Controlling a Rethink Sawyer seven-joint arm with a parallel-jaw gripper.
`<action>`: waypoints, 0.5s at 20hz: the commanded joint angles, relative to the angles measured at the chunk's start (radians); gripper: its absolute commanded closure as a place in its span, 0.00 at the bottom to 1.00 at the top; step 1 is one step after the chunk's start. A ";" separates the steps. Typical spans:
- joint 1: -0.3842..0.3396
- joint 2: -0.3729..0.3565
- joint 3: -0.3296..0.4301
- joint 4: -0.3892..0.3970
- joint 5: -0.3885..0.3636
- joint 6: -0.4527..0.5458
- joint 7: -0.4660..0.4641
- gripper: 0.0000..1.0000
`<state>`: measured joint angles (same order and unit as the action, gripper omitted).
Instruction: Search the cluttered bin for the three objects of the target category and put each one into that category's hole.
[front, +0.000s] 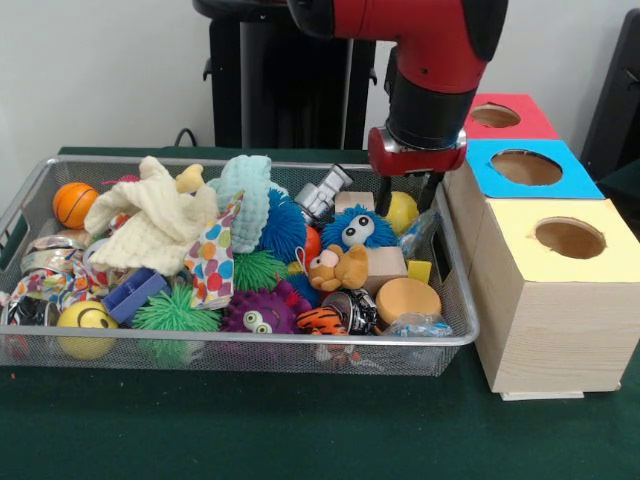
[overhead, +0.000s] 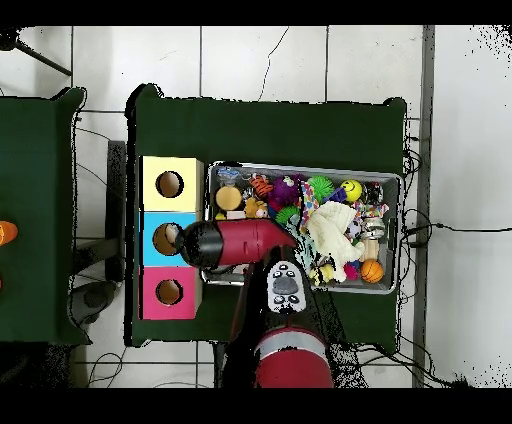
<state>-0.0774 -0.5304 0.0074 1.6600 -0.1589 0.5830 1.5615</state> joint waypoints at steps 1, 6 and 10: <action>0.045 0.073 0.085 -0.349 0.044 0.241 0.082 0.00; 0.058 0.169 0.088 -0.546 0.055 0.352 0.105 0.00; 0.055 0.221 0.086 -0.642 0.053 0.380 0.104 0.00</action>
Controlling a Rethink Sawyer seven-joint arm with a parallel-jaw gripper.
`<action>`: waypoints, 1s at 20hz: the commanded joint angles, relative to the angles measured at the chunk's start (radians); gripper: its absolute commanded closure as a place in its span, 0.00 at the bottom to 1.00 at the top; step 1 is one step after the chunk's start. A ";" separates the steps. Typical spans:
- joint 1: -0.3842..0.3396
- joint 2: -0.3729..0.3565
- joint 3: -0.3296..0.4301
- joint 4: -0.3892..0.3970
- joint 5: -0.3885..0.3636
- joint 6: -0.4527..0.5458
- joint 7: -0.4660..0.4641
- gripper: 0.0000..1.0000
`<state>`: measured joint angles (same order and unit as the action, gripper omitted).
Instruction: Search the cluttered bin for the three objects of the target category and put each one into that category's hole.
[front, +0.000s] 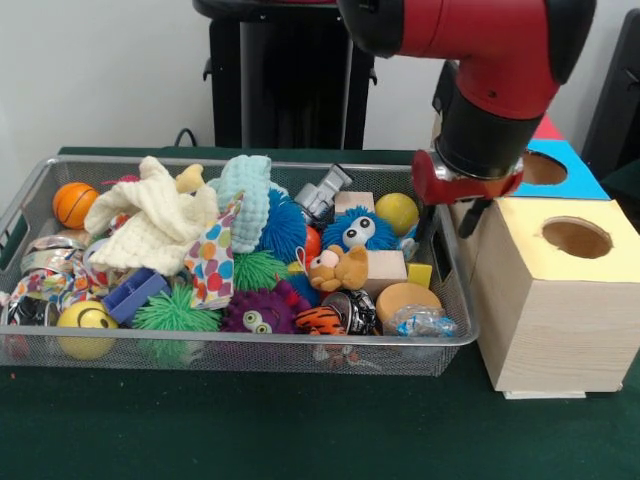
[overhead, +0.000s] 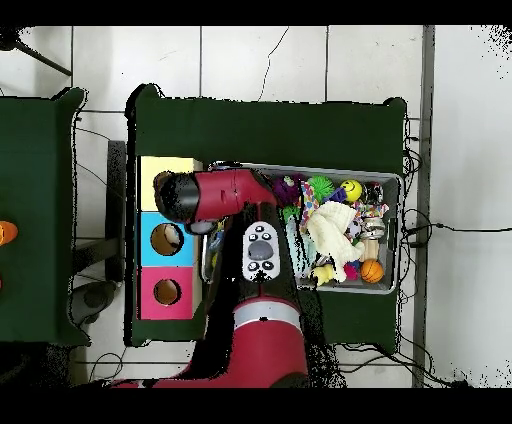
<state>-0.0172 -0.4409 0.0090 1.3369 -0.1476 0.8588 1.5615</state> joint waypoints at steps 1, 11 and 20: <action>-0.008 0.143 0.084 -0.338 0.038 0.104 0.100 0.00; -0.032 0.130 0.081 -0.301 0.040 0.081 0.077 0.00; -0.159 -0.008 0.110 0.022 0.012 -0.077 -0.020 0.00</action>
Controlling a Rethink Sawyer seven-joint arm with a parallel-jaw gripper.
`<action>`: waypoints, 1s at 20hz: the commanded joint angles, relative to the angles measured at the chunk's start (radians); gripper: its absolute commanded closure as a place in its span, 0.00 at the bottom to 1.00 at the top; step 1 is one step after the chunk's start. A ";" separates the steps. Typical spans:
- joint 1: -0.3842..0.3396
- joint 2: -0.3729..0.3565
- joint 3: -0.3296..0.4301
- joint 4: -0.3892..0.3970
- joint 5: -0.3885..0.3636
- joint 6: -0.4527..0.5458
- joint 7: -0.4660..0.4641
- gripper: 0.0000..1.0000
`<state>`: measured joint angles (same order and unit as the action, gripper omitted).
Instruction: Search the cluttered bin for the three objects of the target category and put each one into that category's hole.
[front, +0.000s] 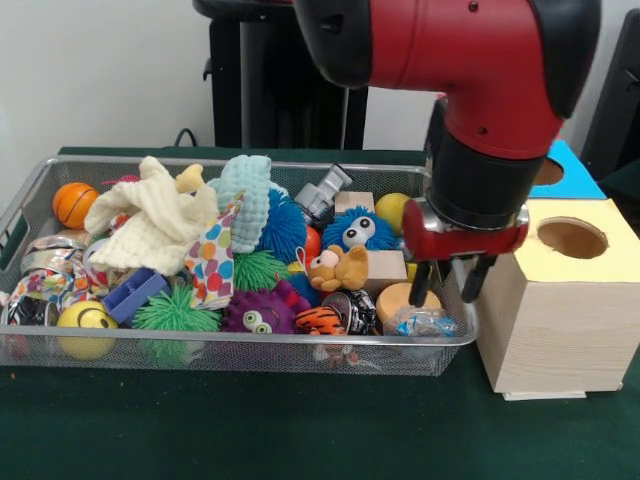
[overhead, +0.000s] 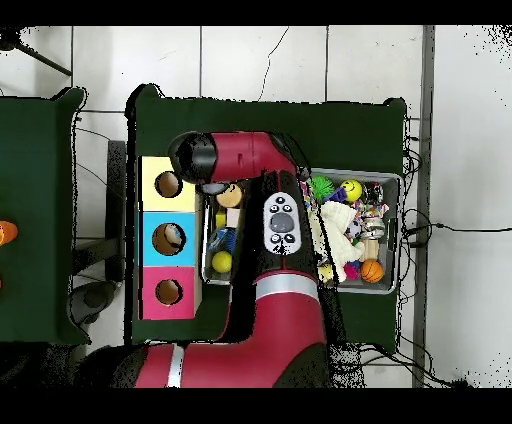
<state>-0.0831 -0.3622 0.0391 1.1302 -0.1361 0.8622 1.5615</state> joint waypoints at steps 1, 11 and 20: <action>-0.095 -0.102 0.075 0.255 -0.001 -0.085 -0.005 0.00; -0.050 -0.068 0.090 0.171 -0.004 -0.056 0.055 0.00; 0.003 -0.003 0.071 0.059 0.018 -0.011 0.114 0.00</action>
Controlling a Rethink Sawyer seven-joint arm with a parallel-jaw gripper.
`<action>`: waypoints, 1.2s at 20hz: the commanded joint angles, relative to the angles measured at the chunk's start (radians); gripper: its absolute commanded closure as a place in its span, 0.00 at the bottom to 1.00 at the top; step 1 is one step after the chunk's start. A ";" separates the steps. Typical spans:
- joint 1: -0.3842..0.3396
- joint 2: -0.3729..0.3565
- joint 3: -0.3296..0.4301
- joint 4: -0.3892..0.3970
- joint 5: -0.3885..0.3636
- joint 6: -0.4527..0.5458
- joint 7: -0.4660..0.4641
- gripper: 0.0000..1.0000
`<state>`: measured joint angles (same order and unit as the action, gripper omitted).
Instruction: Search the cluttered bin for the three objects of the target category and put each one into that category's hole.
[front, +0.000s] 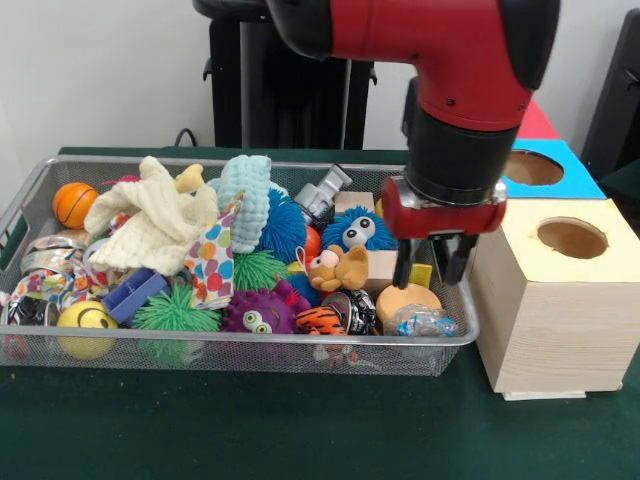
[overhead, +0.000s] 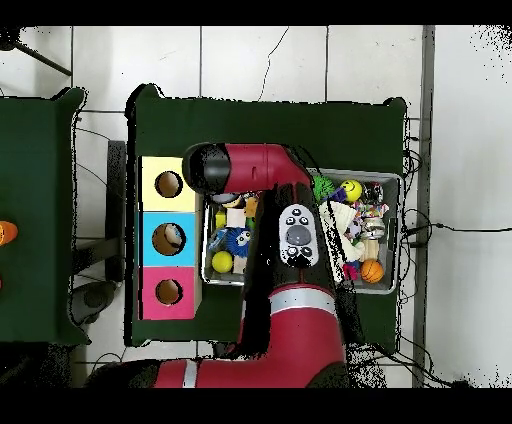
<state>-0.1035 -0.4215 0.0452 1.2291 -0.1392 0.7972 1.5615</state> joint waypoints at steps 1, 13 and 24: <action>0.024 0.057 0.062 -0.040 0.023 0.056 0.114 0.00; -0.006 0.046 0.067 0.007 0.026 0.029 0.076 0.00; -0.012 0.121 0.064 -0.120 0.015 0.064 0.063 0.00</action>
<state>-0.0868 -0.3719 0.0500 1.1639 -0.1349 0.7972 1.5615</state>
